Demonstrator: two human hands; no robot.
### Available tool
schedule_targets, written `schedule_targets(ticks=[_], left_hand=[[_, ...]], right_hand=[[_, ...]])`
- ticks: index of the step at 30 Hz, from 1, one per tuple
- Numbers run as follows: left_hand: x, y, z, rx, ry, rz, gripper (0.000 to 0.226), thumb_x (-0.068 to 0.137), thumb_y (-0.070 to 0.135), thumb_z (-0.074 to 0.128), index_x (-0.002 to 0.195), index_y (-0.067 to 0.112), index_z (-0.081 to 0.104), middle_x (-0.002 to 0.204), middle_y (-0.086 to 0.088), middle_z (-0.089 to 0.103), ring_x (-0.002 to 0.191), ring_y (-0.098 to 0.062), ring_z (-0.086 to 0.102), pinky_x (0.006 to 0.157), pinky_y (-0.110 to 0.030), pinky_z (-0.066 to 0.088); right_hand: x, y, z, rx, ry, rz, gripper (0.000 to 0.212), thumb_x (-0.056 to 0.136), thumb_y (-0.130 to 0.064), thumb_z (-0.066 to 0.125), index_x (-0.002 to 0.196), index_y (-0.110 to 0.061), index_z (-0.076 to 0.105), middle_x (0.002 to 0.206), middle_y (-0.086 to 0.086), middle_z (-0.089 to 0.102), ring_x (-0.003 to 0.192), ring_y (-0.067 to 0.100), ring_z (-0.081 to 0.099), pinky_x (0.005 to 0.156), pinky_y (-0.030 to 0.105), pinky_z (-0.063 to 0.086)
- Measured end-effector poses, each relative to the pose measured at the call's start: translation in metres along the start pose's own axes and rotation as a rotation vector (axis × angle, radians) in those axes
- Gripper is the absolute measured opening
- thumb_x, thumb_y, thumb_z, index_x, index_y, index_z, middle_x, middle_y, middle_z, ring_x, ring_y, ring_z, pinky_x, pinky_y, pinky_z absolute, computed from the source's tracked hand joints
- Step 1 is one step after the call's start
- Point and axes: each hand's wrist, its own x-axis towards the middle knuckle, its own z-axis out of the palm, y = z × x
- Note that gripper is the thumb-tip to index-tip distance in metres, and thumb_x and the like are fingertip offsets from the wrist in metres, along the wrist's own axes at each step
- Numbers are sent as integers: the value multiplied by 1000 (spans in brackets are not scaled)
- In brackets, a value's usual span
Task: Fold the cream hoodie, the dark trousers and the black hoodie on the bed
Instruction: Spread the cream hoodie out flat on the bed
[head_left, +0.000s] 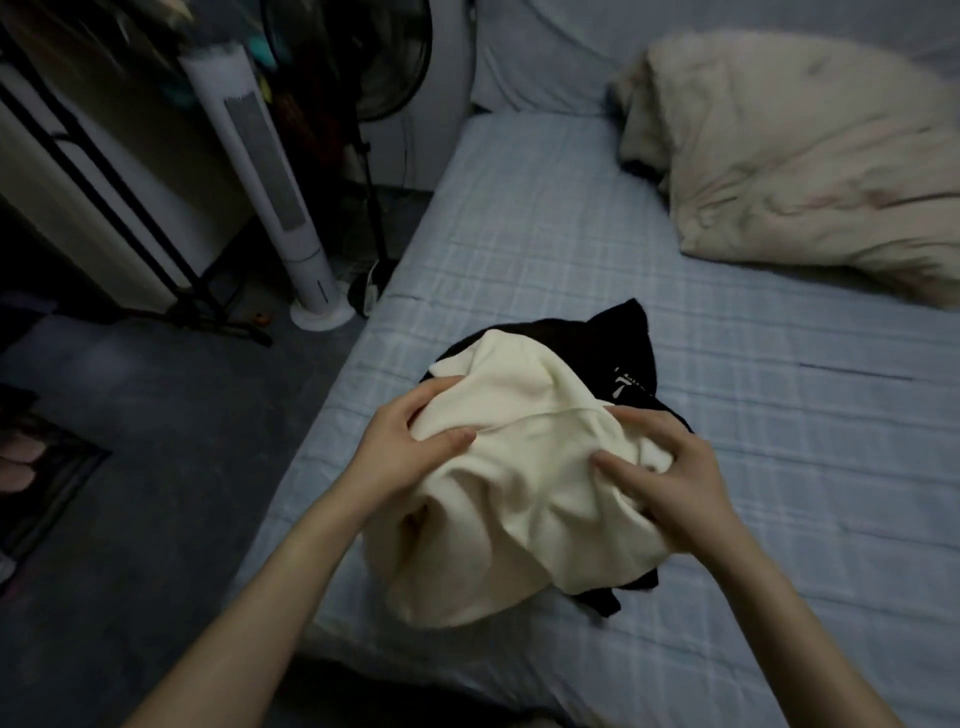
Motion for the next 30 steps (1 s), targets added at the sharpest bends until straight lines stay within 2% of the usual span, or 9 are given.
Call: schedule_targets(ticks=[4, 7, 11, 14, 16, 19, 23, 26, 30], left_hand=[[-33, 40, -12, -59, -31, 117, 54, 79, 24, 82, 121, 51, 59, 116, 40, 59, 107, 18, 54, 80, 0, 42], [-54, 58, -7, -97, -49, 137, 59, 80, 21, 81, 120, 57, 57, 113, 24, 62, 101, 13, 57, 77, -2, 44], [-75, 76, 16, -114, -144, 172, 38, 79, 13, 81, 106, 37, 71, 110, 18, 69, 104, 8, 61, 87, -10, 47], [-83, 84, 42, -106, -219, 197, 32, 78, 16, 82, 100, 37, 74, 105, 21, 71, 102, 7, 62, 86, -8, 46], [-87, 90, 63, -100, -264, 219, 32, 78, 17, 83, 98, 39, 74, 105, 25, 69, 102, 6, 63, 84, -8, 46], [-93, 104, 106, -111, -335, 260, 31, 77, 14, 83, 98, 36, 75, 104, 22, 71, 100, 4, 65, 81, -7, 45], [-103, 131, 177, -119, -442, 295, 29, 76, 15, 85, 99, 30, 75, 103, 20, 72, 96, 3, 66, 78, -7, 47], [-111, 149, 237, -126, -498, 311, 31, 74, 13, 86, 98, 29, 76, 101, 19, 73, 93, 3, 67, 77, -8, 48], [-124, 170, 323, -81, -521, 332, 34, 71, 18, 89, 99, 34, 76, 103, 20, 72, 97, 2, 67, 82, -11, 50]], right_hand=[[-49, -43, -19, 16, 102, -17, 37, 70, -33, 87, 103, -44, 74, 106, -15, 72, 101, -1, 65, 87, 22, 49], [-85, -63, -34, 2, 165, -20, 36, 66, -40, 84, 101, -41, 75, 104, -15, 74, 98, -2, 66, 84, 15, 50], [-136, -67, -56, -8, 260, -1, 33, 70, -23, 87, 99, -36, 76, 100, -16, 75, 97, 0, 68, 82, 12, 50], [-169, -62, -77, -3, 321, 43, 36, 72, -17, 87, 104, -32, 77, 103, -12, 75, 100, 3, 68, 86, 18, 52], [-189, -57, -90, 16, 339, 76, 40, 74, -15, 86, 107, -36, 76, 106, -12, 75, 101, 2, 68, 83, 15, 52], [-220, -45, -117, 51, 414, 101, 44, 75, -8, 84, 109, -36, 76, 107, -3, 74, 99, 7, 68, 81, 11, 48], [-260, -26, -164, 31, 498, 123, 40, 78, 4, 78, 108, -23, 77, 107, 17, 64, 86, 5, 65, 75, 8, 47], [-290, -7, -212, 26, 550, 156, 38, 79, 6, 76, 105, -22, 78, 109, 18, 62, 82, 3, 63, 70, 8, 47], [-326, 23, -291, -45, 607, 188, 42, 76, 2, 80, 106, -27, 76, 109, 18, 63, 91, 9, 63, 80, 6, 43]])
